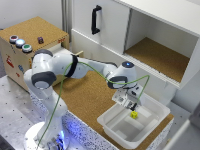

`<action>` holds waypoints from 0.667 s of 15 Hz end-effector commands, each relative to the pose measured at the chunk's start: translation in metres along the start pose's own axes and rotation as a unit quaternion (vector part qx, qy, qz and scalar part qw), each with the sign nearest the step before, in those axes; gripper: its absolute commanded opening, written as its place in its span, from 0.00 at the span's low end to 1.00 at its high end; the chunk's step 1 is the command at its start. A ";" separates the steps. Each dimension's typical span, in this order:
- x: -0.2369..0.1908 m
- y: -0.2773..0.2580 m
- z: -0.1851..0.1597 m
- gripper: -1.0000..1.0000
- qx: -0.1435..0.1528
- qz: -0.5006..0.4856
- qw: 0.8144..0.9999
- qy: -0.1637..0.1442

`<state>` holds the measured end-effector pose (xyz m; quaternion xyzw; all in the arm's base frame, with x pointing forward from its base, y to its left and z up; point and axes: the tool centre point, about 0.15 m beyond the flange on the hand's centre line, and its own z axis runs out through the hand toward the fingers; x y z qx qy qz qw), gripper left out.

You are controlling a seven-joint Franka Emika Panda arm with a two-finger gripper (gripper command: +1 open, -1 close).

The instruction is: Go towards the yellow block and lift it

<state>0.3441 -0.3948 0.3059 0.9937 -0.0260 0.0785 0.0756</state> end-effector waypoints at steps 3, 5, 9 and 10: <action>0.009 0.018 0.053 1.00 0.047 -0.017 0.999 0.009; 0.010 0.017 0.050 1.00 0.035 -0.016 0.999 0.016; 0.010 0.017 0.050 1.00 0.035 -0.016 0.999 0.016; 0.010 0.017 0.050 1.00 0.035 -0.016 0.999 0.016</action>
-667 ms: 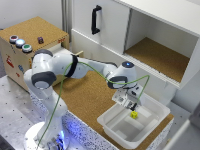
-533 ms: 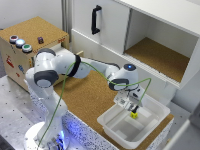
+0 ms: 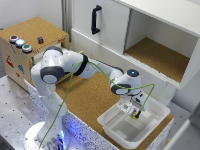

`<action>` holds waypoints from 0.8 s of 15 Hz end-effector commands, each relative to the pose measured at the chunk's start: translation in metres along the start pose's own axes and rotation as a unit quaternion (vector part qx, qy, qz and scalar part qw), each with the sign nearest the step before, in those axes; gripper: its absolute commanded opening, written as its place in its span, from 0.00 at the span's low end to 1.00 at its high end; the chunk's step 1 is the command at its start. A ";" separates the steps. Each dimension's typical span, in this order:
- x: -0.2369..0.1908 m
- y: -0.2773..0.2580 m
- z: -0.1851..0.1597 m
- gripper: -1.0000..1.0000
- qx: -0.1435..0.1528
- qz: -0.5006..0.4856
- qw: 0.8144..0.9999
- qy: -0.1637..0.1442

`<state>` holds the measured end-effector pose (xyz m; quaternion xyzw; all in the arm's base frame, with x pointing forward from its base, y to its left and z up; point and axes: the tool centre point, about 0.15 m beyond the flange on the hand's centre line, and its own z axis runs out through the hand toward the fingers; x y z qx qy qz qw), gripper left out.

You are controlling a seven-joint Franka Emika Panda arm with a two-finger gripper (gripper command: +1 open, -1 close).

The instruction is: Go towards the yellow block and lift it

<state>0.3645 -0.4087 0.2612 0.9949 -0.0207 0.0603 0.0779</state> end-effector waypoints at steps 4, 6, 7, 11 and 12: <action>-0.001 -0.006 0.015 1.00 0.013 -0.009 1.000 -0.010; 0.001 -0.016 0.017 1.00 0.021 -0.013 1.000 0.004; 0.005 -0.019 0.018 1.00 0.029 -0.008 1.000 0.001; 0.014 -0.027 0.037 1.00 0.039 0.009 0.999 -0.010; 0.016 -0.026 0.043 1.00 0.043 0.014 0.999 -0.017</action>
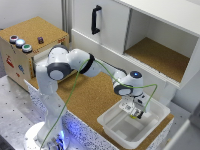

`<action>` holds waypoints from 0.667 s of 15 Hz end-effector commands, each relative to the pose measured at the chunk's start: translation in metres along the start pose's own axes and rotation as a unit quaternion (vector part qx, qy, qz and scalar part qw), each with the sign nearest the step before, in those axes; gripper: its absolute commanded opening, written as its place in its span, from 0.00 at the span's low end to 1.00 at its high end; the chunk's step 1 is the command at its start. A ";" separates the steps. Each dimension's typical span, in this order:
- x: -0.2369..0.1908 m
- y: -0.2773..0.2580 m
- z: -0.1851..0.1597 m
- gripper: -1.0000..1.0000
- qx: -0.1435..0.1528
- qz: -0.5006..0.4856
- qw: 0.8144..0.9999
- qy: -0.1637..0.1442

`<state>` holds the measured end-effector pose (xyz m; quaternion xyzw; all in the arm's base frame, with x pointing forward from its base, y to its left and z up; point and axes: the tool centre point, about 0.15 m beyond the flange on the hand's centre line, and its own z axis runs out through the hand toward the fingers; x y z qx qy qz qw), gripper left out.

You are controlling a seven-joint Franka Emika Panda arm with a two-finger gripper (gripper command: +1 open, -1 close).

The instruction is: Go towards the yellow block and lift it

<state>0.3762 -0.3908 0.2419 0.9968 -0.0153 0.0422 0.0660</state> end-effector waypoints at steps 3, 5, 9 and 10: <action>0.006 -0.001 0.036 1.00 0.032 0.027 0.999 -0.012; 0.002 0.002 0.042 0.00 0.028 0.031 0.999 -0.016; 0.002 0.009 0.044 0.00 0.027 0.034 0.999 -0.011; 0.003 0.011 0.046 0.00 0.025 0.034 0.999 -0.009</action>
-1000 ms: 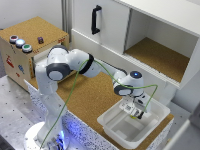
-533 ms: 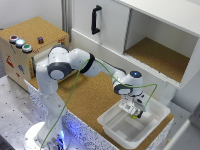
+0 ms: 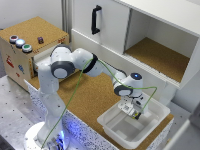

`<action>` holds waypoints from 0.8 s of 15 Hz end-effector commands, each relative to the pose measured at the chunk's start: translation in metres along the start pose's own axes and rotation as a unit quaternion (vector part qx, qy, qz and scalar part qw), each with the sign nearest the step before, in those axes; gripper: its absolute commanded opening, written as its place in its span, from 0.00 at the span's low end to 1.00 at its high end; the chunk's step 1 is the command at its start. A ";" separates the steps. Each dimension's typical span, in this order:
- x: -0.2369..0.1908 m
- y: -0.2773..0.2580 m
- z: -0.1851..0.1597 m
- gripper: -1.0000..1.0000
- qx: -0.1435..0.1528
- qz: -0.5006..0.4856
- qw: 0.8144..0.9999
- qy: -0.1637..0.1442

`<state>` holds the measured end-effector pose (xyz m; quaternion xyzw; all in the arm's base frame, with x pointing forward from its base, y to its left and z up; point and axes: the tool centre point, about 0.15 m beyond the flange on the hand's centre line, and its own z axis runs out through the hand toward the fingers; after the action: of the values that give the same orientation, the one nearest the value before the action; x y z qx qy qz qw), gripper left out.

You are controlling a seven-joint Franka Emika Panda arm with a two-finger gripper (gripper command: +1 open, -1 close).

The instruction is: Go towards the yellow block and lift it

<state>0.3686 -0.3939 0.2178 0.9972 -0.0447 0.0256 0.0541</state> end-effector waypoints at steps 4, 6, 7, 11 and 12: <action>0.019 0.008 0.029 0.00 0.002 -0.007 1.000 0.024; 0.024 0.006 0.032 0.00 -0.011 -0.011 0.999 0.030; 0.025 0.005 0.032 0.00 -0.013 -0.011 0.999 0.031; 0.024 0.001 0.004 0.00 -0.011 -0.016 0.999 0.050; 0.024 -0.001 -0.006 0.00 -0.006 -0.019 0.998 0.058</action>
<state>0.3826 -0.4020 0.2136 0.9955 -0.0372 0.0423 0.0760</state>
